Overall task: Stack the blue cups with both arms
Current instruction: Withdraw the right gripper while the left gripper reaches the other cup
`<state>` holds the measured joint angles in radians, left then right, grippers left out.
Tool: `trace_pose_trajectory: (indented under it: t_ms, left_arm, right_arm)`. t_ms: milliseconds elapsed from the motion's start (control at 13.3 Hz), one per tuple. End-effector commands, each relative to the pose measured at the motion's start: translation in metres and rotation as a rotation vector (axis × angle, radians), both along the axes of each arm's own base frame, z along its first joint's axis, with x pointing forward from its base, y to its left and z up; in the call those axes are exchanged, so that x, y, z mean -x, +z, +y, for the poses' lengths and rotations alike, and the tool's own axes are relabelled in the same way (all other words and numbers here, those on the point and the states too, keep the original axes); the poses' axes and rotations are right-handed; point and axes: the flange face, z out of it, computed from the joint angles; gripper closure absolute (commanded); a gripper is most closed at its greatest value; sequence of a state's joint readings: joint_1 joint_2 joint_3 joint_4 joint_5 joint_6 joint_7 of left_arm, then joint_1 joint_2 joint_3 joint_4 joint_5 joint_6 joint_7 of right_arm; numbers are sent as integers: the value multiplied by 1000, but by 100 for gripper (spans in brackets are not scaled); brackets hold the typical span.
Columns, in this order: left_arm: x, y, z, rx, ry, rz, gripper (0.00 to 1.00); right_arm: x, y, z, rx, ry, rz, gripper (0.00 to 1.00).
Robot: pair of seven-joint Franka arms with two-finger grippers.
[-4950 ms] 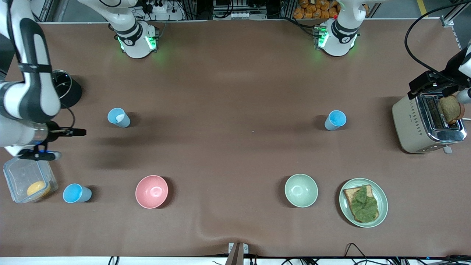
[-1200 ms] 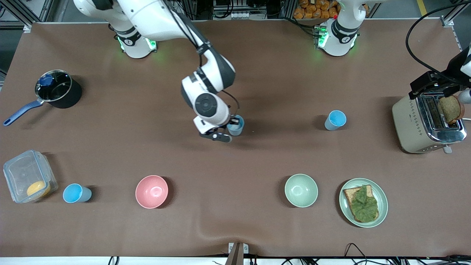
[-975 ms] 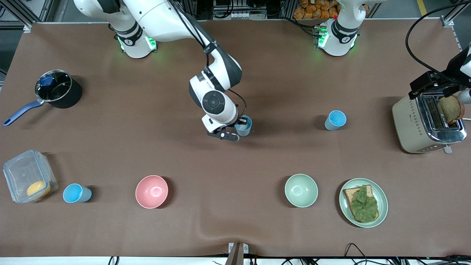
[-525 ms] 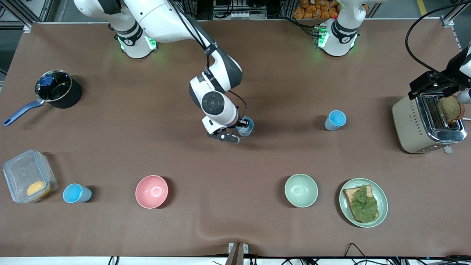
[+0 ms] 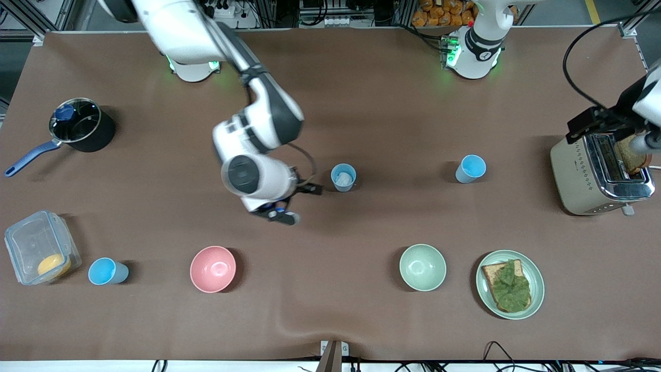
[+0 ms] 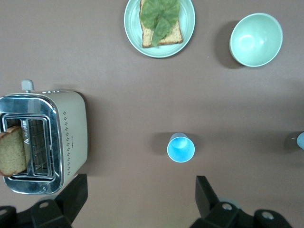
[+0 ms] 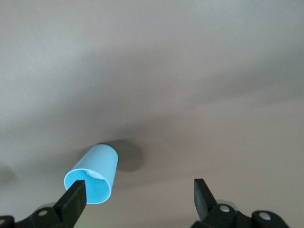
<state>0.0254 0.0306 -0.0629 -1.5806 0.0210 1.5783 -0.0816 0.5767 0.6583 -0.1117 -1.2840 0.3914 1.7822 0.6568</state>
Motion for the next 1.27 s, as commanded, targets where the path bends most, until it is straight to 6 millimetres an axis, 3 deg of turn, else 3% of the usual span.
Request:
trace_pose_trajectory:
  t_ms: [0,150,300,450,675,825,1050,1200]
  left_arm:
    - [-8,-9,5,21,-9,17,0]
    - [-8,-17,5,18,-11,28,0]
    - [-5,-45,-1,11,-22,80,0]
    - [-5,-76,-29,20,-60,91,0]
    - [-10,-132,-53,28,-91,33,0]
    - [-1,-172,-73,70,-93,9,0]
    - [16,-240,-90,89,-96,-23,0]
    - [33,-283,-100,111,-65,-21,0]
  right_arm:
    - [-15,40,-62,-46,9,22,0]
    - [-31,50,-123,-61,27,39,0]
    - [-44,56,-180,-66,71,14,0]
    - [-51,61,-225,20,74,-2,0]
    - [-50,77,-277,72,124,-3,0]
    - [-52,86,-313,79,146,-18,0]
    - [-34,121,-355,89,127,-57,0]
    - [-17,150,-371,146,138,-85,0]
